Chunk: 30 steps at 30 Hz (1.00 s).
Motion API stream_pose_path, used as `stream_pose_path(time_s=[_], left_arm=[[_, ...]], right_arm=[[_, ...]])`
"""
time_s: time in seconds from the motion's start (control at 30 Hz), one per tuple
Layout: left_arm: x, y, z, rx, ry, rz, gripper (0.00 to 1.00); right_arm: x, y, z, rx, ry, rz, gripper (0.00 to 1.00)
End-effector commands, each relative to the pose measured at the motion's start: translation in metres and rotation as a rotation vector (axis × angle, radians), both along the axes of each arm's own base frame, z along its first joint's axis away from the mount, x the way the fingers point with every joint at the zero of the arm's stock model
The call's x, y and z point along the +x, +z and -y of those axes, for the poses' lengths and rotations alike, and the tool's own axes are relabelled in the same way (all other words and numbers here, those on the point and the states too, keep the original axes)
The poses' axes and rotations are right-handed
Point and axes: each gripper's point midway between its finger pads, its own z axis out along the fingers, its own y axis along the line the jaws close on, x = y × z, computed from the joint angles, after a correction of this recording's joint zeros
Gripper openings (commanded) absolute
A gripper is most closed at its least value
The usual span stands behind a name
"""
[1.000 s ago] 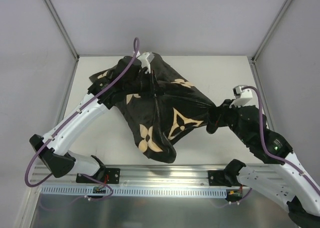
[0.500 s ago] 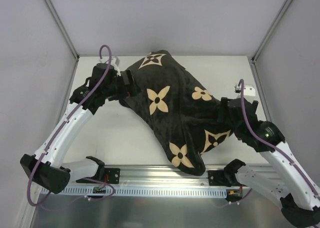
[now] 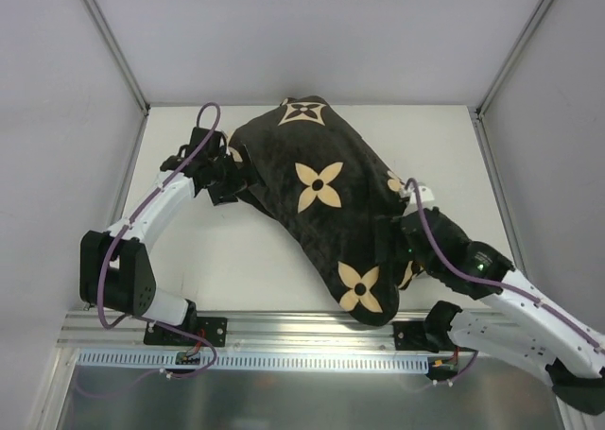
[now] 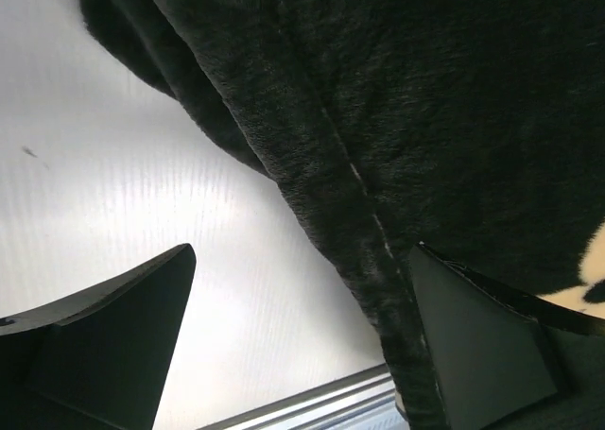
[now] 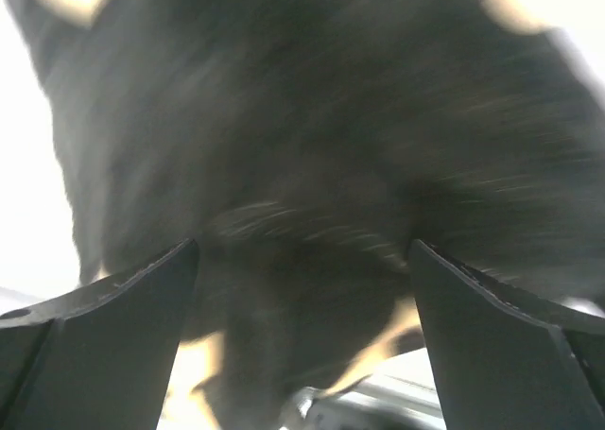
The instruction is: Remove the pillowcase from the pillow
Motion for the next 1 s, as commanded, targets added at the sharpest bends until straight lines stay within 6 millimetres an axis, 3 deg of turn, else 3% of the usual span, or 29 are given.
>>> stream_pose_path(time_s=[0.0, 0.1, 0.17, 0.3, 0.43, 0.47, 0.5, 0.53, 0.57, 0.6, 0.7, 0.77, 0.8, 0.83, 0.87, 0.9, 0.97], left_arm=[[0.003, -0.012, 0.021, -0.121, -0.042, -0.005, 0.99], [-0.006, -0.034, 0.032, -0.174, -0.074, -0.071, 0.99], [-0.003, -0.035, 0.045, -0.236, -0.093, -0.051, 0.99], [0.0, -0.042, 0.062, -0.251, -0.117, -0.04, 0.99], [0.015, -0.053, 0.084, -0.297, -0.145, -0.046, 0.96], [0.02, -0.051, 0.087, -0.31, -0.147, -0.041, 0.84], [0.022, -0.051, 0.09, -0.32, -0.145, -0.046, 0.48], [0.023, -0.05, 0.093, -0.324, -0.15, -0.046, 0.28], [0.025, -0.053, 0.096, -0.324, -0.154, -0.052, 0.11], [0.026, -0.053, 0.097, -0.327, -0.154, -0.055, 0.0], [0.025, -0.052, 0.098, -0.332, -0.155, -0.057, 0.0], [0.022, -0.044, 0.093, -0.319, -0.144, -0.024, 0.0], [0.021, -0.04, 0.089, -0.31, -0.139, -0.005, 0.0], [0.019, -0.024, 0.087, -0.313, -0.142, 0.041, 0.0], [0.016, -0.021, 0.081, -0.298, -0.127, 0.057, 0.0], [0.015, 0.0, 0.073, -0.297, -0.118, 0.121, 0.0], [0.01, 0.014, 0.06, -0.292, -0.088, 0.172, 0.0]], right_arm=[[-0.024, -0.018, -0.027, 0.039, 0.061, -0.061, 0.96], [-0.038, -0.026, -0.021, 0.004, 0.035, -0.067, 0.96], [-0.046, -0.031, -0.017, -0.008, 0.009, -0.074, 0.96], [-0.048, -0.029, 0.015, -0.158, -0.088, -0.059, 0.96], [-0.057, -0.016, 0.001, -0.112, -0.022, -0.069, 0.96], [-0.061, -0.018, -0.005, -0.085, -0.016, -0.084, 0.96], [-0.064, -0.02, -0.01, -0.067, -0.006, -0.089, 0.96], [-0.065, -0.023, -0.019, -0.039, -0.001, -0.089, 0.96], [-0.072, -0.035, -0.027, -0.029, 0.011, -0.103, 0.96], [-0.073, -0.04, -0.041, 0.012, 0.019, -0.105, 0.96], [-0.079, -0.069, -0.062, -0.026, 0.023, -0.134, 0.96], [-0.072, -0.073, -0.064, -0.109, -0.016, -0.103, 0.98], [-0.068, -0.07, -0.052, -0.17, -0.054, -0.085, 0.98], [-0.064, -0.064, -0.047, -0.205, -0.073, -0.059, 0.84], [-0.054, -0.051, -0.04, -0.241, -0.105, 0.01, 0.75], [-0.05, -0.036, -0.031, -0.263, -0.128, 0.042, 0.5], [-0.037, -0.021, -0.02, -0.271, -0.161, 0.094, 0.28]])
